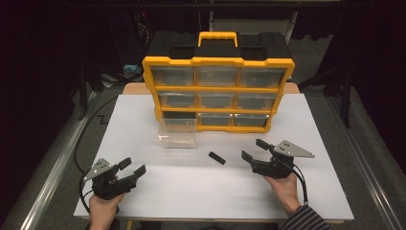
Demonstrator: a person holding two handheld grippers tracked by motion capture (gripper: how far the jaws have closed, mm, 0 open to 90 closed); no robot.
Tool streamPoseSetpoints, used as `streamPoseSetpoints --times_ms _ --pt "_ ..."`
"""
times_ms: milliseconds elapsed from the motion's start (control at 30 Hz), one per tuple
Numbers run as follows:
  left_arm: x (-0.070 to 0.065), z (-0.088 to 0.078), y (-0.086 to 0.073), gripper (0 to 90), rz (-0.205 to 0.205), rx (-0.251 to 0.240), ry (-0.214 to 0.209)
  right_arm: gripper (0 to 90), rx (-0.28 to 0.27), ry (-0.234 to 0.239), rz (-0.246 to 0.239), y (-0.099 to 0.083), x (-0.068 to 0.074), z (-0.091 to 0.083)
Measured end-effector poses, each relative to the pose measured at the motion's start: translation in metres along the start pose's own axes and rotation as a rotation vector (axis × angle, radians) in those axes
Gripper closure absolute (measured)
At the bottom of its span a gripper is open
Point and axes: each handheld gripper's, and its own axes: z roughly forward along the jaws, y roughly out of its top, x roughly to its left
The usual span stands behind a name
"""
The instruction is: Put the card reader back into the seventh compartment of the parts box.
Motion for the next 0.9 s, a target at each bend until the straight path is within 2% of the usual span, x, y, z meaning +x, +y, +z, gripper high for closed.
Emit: streamPoseSetpoints --times_ms 533,900 --pt "0.0 0.0 0.0 29.2 0.0 0.001 -0.002 24.2 0.035 0.033 -0.015 0.007 0.009 0.028" --pt "0.0 0.0 0.0 29.3 0.0 0.001 -0.003 24.4 0.048 0.054 -0.003 0.011 0.013 0.042"
